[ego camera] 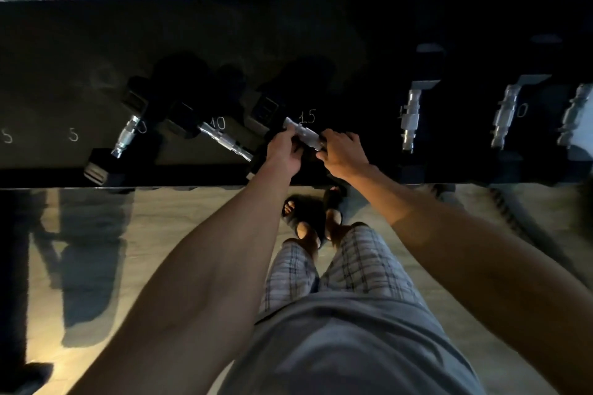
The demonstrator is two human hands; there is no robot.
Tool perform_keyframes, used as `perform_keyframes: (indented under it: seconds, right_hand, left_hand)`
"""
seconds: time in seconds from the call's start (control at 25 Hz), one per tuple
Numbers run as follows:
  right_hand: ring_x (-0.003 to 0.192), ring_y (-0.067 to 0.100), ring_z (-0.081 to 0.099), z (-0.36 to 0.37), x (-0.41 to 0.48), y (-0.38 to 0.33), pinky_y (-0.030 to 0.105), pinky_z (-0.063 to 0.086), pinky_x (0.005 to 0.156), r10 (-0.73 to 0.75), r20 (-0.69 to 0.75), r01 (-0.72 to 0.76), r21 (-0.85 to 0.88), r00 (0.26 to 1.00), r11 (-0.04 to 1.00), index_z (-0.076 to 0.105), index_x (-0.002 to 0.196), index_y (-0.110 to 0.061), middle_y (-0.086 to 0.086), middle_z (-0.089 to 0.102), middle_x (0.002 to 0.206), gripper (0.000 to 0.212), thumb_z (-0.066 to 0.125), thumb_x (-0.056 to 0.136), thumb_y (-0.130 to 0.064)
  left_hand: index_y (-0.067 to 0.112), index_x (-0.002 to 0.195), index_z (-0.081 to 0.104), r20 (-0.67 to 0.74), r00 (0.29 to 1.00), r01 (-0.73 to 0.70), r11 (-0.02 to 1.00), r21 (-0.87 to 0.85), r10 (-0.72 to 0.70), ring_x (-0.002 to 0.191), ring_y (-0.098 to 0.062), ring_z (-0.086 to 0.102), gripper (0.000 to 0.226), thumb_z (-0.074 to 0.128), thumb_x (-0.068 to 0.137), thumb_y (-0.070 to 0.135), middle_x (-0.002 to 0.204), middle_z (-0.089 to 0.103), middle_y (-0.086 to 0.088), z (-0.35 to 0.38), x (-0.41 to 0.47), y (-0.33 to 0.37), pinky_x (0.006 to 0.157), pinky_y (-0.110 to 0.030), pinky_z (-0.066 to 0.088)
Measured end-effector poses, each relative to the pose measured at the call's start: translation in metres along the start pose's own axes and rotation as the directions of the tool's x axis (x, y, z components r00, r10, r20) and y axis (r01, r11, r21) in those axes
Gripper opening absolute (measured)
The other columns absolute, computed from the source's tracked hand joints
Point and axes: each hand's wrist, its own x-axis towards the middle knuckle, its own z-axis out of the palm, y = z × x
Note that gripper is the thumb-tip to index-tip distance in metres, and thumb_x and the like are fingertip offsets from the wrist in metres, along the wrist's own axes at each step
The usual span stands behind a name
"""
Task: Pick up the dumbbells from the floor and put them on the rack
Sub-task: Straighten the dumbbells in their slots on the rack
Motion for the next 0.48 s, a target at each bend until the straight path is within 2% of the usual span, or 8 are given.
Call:
perform_keyframes:
  seconds: [0.12,0.24,0.36,0.48]
  right_hand:
    - [0.112,0.023,0.060,0.005,0.003,-0.008,0.038,0.036,0.099,0.011,-0.021,-0.013,-0.111,1.000,0.994,0.055,0.117,-0.017,0.003,0.066,0.116,0.030,0.063,0.090,-0.028]
    - [0.112,0.024,0.060,0.003,0.009,-0.012,0.039,0.039,0.096,0.046,0.004,-0.045,-0.116,0.999,0.992,0.055,0.115,-0.016,0.004,0.066,0.115,0.029,0.064,0.090,-0.026]
    - [0.112,0.023,0.059,0.005,0.009,-0.013,0.039,0.038,0.097,0.073,-0.027,-0.076,-0.103,0.997,0.992,0.056,0.118,-0.016,0.003,0.066,0.115,0.033,0.065,0.088,-0.028]
    - [0.111,0.022,0.059,0.006,0.010,-0.019,0.038,0.039,0.095,0.122,-0.036,-0.122,-0.021,0.992,0.992,0.056,0.119,-0.016,0.002,0.067,0.114,0.035,0.065,0.088,-0.030]
  left_hand:
    - [0.000,0.131,0.056,0.007,0.999,0.032,0.999,-0.033,-0.032,0.101,-0.024,0.062,0.037,0.056,0.098,0.017,0.128,0.061,-0.017,-0.003,0.008,0.003,0.098,-0.034,0.046]
    - [0.003,0.131,0.055,-0.039,0.999,0.011,1.000,-0.026,-0.012,0.116,-0.028,0.060,0.038,0.059,0.096,0.016,0.127,0.061,-0.016,0.002,0.012,0.004,0.106,-0.038,0.045]
    - [0.003,0.127,0.056,-0.078,0.997,0.010,0.998,0.069,-0.005,0.109,-0.028,0.062,0.039,0.062,0.094,0.024,0.119,0.063,-0.015,0.007,0.014,0.005,0.099,-0.037,0.050]
    - [0.004,0.114,0.055,-0.089,0.996,-0.012,0.983,0.183,0.029,0.097,-0.026,0.062,0.028,0.061,0.095,0.024,0.099,0.062,-0.012,0.016,0.011,0.015,0.096,-0.036,0.052]
